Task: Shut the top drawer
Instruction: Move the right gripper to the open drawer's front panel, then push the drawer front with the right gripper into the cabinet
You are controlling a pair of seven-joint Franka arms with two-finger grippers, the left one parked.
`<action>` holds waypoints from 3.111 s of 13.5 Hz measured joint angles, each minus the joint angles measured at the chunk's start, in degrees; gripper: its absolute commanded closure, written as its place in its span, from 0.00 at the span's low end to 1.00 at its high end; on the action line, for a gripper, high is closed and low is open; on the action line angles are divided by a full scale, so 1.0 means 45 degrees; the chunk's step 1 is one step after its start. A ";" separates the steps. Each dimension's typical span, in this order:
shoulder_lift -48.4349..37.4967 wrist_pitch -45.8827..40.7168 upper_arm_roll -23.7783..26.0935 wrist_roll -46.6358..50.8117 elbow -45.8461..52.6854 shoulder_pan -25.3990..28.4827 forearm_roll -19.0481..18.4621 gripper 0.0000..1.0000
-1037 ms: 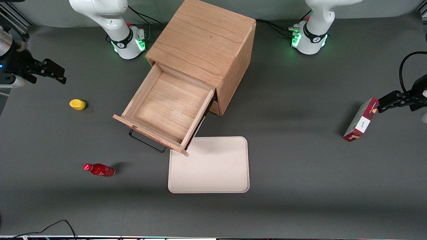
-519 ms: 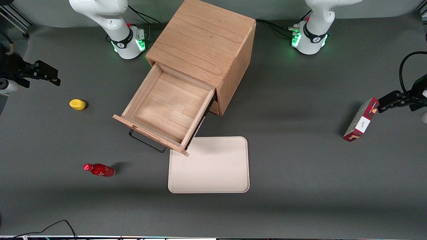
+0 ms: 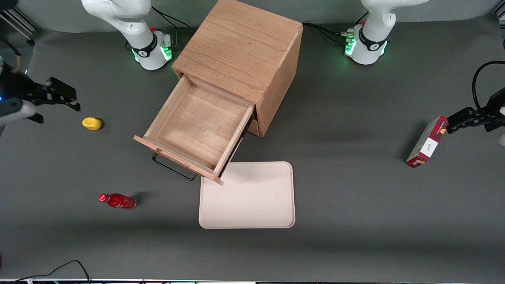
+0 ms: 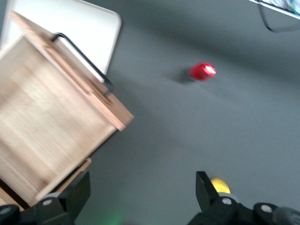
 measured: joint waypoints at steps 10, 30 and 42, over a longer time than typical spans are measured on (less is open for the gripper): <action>0.3781 -0.0016 0.2272 -0.2286 0.3134 0.1285 -0.1574 0.00; 0.6976 0.0723 0.2251 -0.5284 0.3035 0.0792 -0.0772 0.00; 0.7355 0.2063 0.2251 -0.4633 0.2284 0.0813 -0.0754 0.00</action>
